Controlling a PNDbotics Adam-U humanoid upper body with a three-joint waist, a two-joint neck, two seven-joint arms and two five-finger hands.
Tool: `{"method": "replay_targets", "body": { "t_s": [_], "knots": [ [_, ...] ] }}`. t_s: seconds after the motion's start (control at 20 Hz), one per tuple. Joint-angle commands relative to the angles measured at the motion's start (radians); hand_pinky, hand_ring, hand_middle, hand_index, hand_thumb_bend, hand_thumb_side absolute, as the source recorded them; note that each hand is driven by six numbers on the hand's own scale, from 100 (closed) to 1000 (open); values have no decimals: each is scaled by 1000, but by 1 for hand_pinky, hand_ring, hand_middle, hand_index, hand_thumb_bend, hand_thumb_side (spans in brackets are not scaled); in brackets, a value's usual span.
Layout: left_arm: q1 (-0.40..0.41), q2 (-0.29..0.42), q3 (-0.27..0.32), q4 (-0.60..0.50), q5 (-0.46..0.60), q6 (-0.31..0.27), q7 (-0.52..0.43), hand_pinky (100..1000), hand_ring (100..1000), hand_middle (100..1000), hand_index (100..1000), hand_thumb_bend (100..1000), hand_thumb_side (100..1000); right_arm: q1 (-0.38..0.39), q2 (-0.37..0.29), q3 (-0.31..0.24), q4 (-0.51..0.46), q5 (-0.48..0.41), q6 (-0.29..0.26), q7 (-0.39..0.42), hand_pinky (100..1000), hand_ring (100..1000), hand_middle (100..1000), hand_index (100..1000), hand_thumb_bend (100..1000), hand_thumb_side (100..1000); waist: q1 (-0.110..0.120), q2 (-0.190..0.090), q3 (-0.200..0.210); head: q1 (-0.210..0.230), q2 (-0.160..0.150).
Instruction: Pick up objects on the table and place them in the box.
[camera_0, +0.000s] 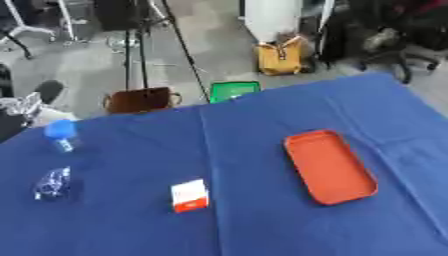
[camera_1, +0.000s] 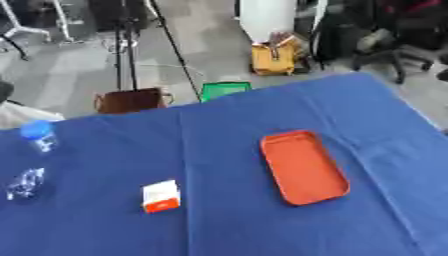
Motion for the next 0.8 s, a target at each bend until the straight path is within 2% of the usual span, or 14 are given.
{"method": "replay_targets", "body": {
  "t_s": [0.05, 0.8],
  "knots": [
    [-5, 19, 13, -19, -3, 0, -1, 582, 789, 745, 943, 880, 318, -8, -25, -12, -16, 2, 1, -2, 605, 704, 661, 841, 519, 511, -4, -15, -1, 3, -2],
    [-3, 20, 13, -19, -9, 6, -13, 582, 791, 747, 944, 876, 324, -7, -25, -12, -16, 3, 2, -3, 605, 705, 664, 841, 521, 511, -5, -15, 0, 43, 15]
  ]
}}
